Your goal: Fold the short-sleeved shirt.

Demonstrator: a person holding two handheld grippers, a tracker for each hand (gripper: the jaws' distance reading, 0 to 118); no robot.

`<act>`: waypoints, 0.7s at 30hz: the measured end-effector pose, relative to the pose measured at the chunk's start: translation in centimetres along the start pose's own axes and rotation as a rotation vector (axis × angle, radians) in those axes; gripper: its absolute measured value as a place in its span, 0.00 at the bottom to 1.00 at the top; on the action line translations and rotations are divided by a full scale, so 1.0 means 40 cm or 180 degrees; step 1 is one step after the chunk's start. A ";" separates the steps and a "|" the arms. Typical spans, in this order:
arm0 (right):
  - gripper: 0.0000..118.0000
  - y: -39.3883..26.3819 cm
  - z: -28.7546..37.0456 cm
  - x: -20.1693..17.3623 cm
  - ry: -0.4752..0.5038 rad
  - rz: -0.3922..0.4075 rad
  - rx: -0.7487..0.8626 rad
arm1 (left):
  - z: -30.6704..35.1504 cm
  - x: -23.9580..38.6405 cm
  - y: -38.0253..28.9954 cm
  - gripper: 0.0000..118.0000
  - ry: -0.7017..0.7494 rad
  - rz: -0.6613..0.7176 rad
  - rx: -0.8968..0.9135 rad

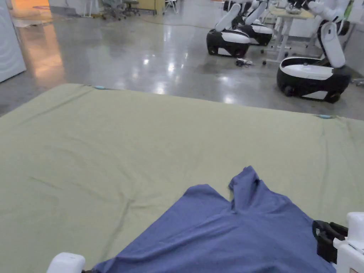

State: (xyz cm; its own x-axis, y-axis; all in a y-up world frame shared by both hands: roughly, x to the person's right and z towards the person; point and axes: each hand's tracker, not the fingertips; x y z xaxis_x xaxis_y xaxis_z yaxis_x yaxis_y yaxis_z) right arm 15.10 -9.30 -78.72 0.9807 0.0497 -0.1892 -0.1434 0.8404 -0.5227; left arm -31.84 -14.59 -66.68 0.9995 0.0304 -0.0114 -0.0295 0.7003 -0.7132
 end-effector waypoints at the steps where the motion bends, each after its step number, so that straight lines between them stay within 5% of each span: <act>1: 0.04 0.013 -0.046 0.022 -0.0026 0.0059 -0.0101 | 0.030 0.004 0.004 0.00 -0.0017 -0.0048 0.0080; 6: 0.10 0.081 -0.335 0.121 0.0121 0.0194 -0.0692 | 0.105 0.020 0.035 0.00 -0.0139 -0.0036 0.0246; 7: 0.22 0.089 -0.391 0.135 0.0192 0.0206 -0.0742 | 0.106 0.022 0.038 0.00 -0.0123 -0.0043 0.0252; 9: 0.79 0.106 -0.481 0.155 0.0225 0.0207 -0.0837 | 0.106 0.022 0.037 0.00 -0.0023 -0.0034 0.0352; 10: 0.86 0.109 -0.525 0.161 0.0216 0.0219 -0.0885 | 0.097 0.017 0.042 0.00 -0.0046 -0.0028 0.0276; 16: 0.84 0.096 -0.655 0.131 0.0260 0.0609 -0.1272 | 0.056 0.005 0.035 0.00 0.0065 0.0051 0.0104; 17: 0.75 0.085 -0.660 0.120 0.0283 0.0698 -0.1359 | 0.050 0.004 0.039 0.00 0.0066 0.0047 0.0075; 20: 0.14 0.090 -0.576 0.051 0.0283 0.0776 -0.1050 | 0.054 0.008 0.042 0.00 0.0061 0.0048 0.0107; 21: 0.08 0.088 -0.555 0.030 0.0270 0.0772 -0.1070 | 0.054 0.003 0.043 0.00 0.0037 0.0058 0.0124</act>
State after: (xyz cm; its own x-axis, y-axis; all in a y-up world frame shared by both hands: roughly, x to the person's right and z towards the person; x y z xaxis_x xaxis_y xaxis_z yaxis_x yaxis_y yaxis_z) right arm 12.81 -18.27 -99.23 0.9008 0.1680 -0.4004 -0.4179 0.5863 -0.6940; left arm -31.80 -11.84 -66.42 0.9989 0.0352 -0.0325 -0.0479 0.7269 -0.6850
